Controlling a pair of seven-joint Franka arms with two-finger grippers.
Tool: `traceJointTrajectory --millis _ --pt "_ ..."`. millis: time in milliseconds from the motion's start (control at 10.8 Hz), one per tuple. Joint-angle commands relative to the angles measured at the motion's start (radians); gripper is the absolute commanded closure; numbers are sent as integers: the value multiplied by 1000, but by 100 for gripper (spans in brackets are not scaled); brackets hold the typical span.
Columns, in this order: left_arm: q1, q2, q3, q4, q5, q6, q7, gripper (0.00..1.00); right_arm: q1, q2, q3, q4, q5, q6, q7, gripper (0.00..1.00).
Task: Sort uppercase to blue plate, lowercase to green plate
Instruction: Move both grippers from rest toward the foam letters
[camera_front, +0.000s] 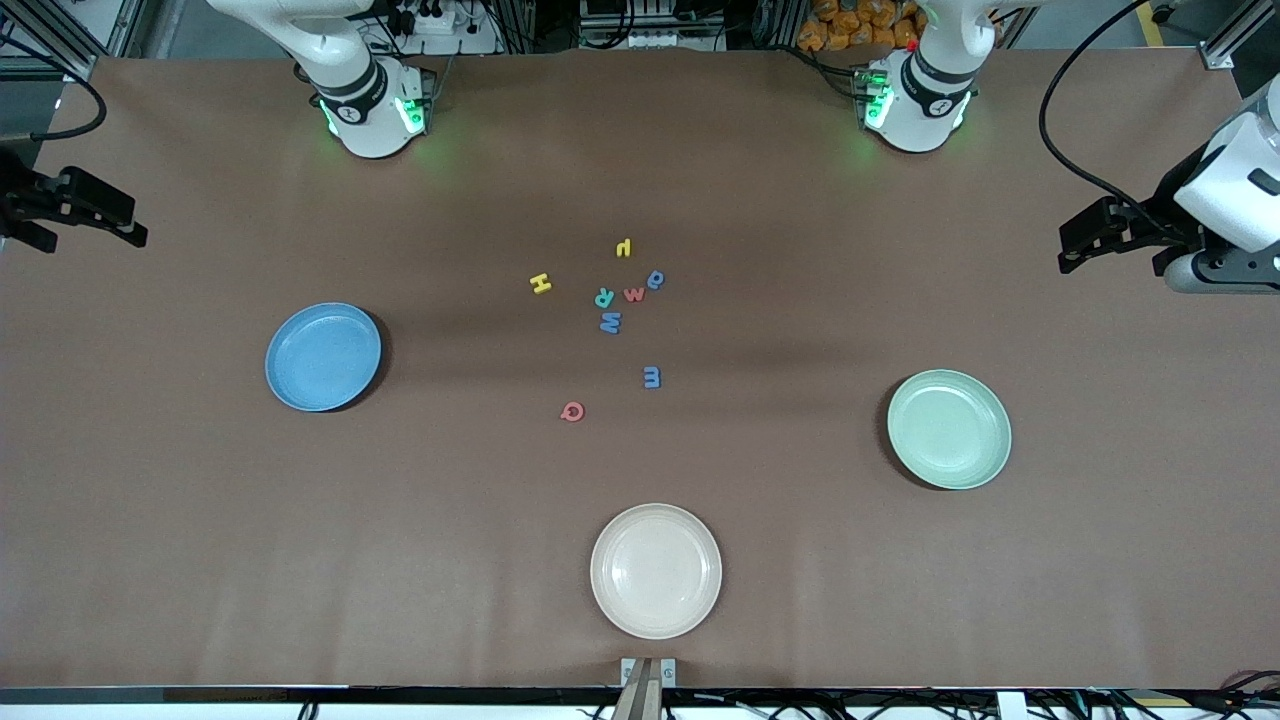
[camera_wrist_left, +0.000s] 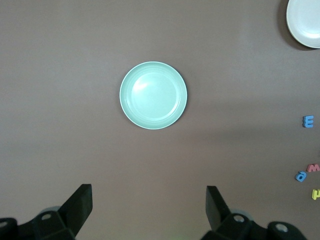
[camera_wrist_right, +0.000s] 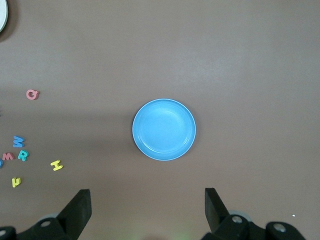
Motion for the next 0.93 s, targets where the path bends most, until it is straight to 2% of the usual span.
traceJointTrajectory --millis 0,557,743,836 --pt "-7 -24 13 -21 -20 8 2 0 -10 -4 5 2 0 -3 7 0" --pt "-24 10 5 -22 -19 49 3 0 -1 -3 7 1 0 -1 16 0" --pt "-45 19 -1 -28 -35 66 0 0 60 6 12 -13 3 -7 50 0" --pt "-59 25 -21 -28 -39 66 0 0 123 10 12 -30 1 -3 179 0"
